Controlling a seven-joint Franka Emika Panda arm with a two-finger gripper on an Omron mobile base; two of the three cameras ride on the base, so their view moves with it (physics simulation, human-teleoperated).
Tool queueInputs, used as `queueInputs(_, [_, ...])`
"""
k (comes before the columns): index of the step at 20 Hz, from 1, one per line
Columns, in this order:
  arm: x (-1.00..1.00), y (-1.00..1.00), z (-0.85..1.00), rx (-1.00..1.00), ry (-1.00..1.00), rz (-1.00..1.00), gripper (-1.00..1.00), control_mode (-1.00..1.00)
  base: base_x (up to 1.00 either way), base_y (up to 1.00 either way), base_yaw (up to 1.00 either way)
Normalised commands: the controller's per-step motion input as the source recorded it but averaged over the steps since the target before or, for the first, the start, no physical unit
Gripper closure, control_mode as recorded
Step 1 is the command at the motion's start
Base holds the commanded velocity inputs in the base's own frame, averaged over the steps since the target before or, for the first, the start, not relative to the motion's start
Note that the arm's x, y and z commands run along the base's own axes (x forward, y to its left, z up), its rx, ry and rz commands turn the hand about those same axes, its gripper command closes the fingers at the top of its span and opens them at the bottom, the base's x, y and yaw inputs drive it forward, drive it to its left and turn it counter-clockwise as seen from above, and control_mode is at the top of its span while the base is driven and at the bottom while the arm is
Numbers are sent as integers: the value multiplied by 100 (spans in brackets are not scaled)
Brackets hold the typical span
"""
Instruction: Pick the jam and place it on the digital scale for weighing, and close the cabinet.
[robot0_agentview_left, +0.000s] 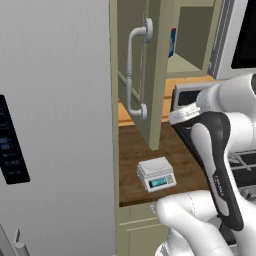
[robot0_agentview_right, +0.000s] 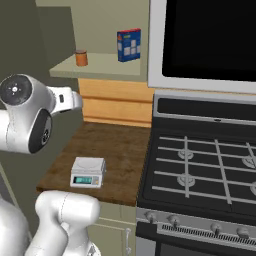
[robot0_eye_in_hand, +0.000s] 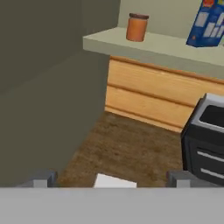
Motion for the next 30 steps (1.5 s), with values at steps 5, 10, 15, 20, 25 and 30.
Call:
queueInputs(5, [-32, -5, 79, 0, -43, 16, -100, -100, 0, 0, 0])
queueInputs(10, [-16, -5, 69, 0, -38, 15, -100, -100, 0, 0, 0])
queueInputs(15, [0, -2, 52, 0, -18, 15, -100, -100, 0, 0, 0])
queueInputs(20, [14, 0, 39, 2, -2, 12, -100, -100, 0, 0, 0])
queueInputs(25, [31, 1, 10, 0, 14, 9, -100, -100, 0, 0, 0])
queueInputs(30, [44, 2, -2, 6, 20, 5, -100, -100, 0, 0, 0])
